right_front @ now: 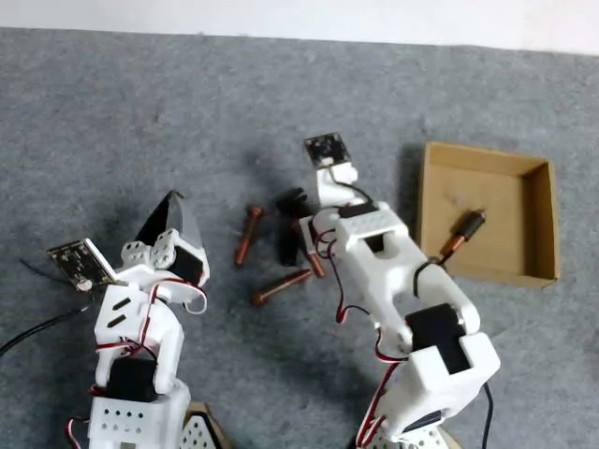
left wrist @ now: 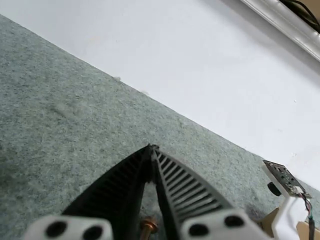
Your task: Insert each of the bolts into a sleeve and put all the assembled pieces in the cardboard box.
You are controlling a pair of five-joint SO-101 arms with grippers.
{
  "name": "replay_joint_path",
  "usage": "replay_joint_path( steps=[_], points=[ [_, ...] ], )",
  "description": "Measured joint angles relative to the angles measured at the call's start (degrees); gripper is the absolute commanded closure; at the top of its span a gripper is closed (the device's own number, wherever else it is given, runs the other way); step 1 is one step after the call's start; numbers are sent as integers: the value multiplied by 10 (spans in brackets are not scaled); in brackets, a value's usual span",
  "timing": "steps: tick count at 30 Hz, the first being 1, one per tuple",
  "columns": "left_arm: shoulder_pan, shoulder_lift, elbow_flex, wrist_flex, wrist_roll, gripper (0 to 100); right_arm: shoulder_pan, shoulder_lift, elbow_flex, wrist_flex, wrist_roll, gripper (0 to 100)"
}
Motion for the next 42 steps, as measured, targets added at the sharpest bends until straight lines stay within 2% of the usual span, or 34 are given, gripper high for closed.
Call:
replay_joint_path(
  steps=[10, 42],
  points=[
    [0, 0, 0, 0, 0, 989, 1, 0, -13, 66, 0, 890],
    [0, 0, 0, 0, 0, 989, 2, -3, -14, 105, -8, 885]
  ],
)
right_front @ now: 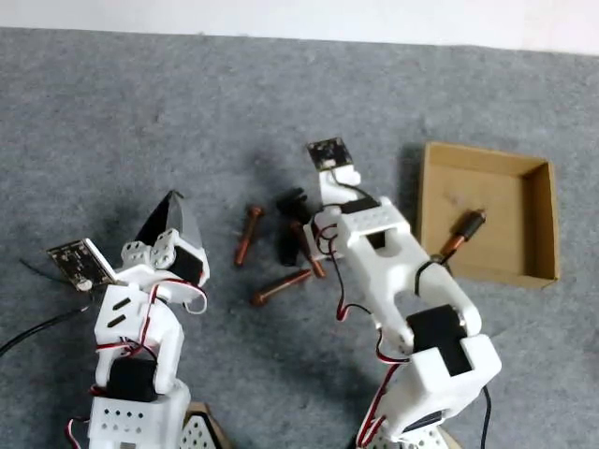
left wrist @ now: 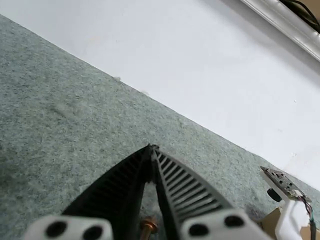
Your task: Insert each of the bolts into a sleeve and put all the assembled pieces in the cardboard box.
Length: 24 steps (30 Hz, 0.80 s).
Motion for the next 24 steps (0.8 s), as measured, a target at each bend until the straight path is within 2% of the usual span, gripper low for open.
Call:
replay_joint_path(
  steps=[7, 24],
  points=[
    [0, 0, 0, 0, 0, 989, 1, -25, 10, 22, -29, 885],
    [0, 0, 0, 0, 0, 989, 1, -25, 18, 10, -29, 885]
  ],
)
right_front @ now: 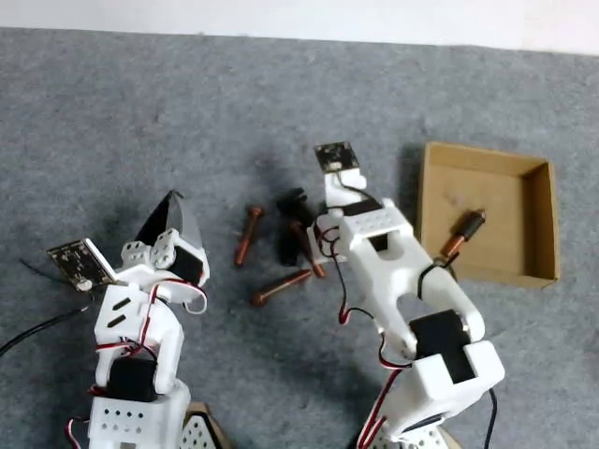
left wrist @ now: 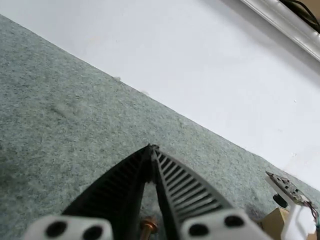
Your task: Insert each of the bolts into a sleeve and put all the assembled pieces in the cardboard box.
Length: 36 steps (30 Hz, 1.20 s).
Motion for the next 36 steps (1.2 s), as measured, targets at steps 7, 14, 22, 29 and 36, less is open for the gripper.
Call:
replay_joint_path(
  steps=[7, 14, 22, 29, 36],
  points=[
    [0, 0, 0, 0, 0, 989, 2, 18, 1, -4, 0, 889],
    [0, 0, 0, 0, 0, 989, 4, 20, 0, -4, 0, 889],
    [0, 0, 0, 0, 0, 989, 4, 20, 0, -4, 0, 912],
    [0, 0, 0, 0, 0, 989, 9, 24, -2, -5, 0, 995],
    [0, 0, 0, 0, 0, 989, 9, 24, -1, -5, 26, 995]
  ],
)
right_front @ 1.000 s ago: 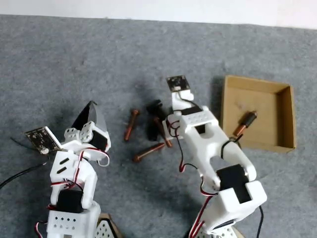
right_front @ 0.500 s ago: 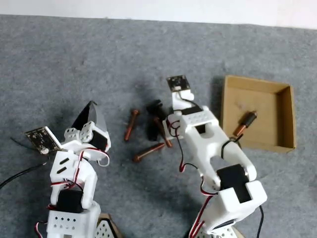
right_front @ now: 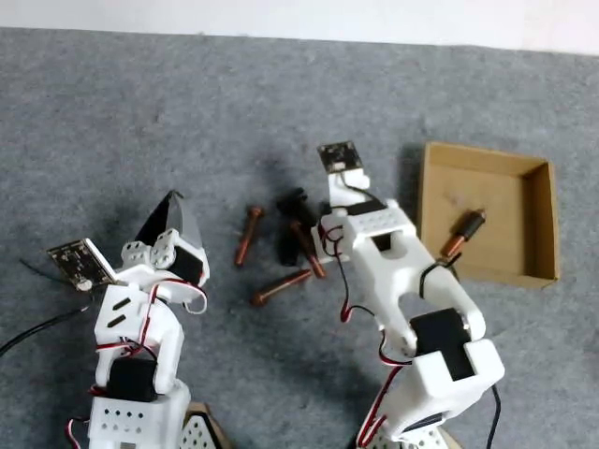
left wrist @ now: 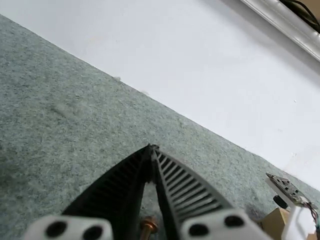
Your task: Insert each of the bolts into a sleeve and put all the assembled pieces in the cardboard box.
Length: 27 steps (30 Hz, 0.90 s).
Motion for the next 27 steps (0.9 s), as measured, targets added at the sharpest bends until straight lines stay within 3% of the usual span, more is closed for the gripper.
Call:
replay_joint_path(
  steps=[7, 18, 27],
  points=[
    [0, 0, 0, 0, 0, 989, -1, -68, 42, -10, 9, 995],
    [0, 0, 0, 0, 0, 989, -1, -323, 290, -187, 9, 995],
    [0, 0, 0, 0, 0, 993, -2, -489, 420, -267, 9, 995]
  ],
)
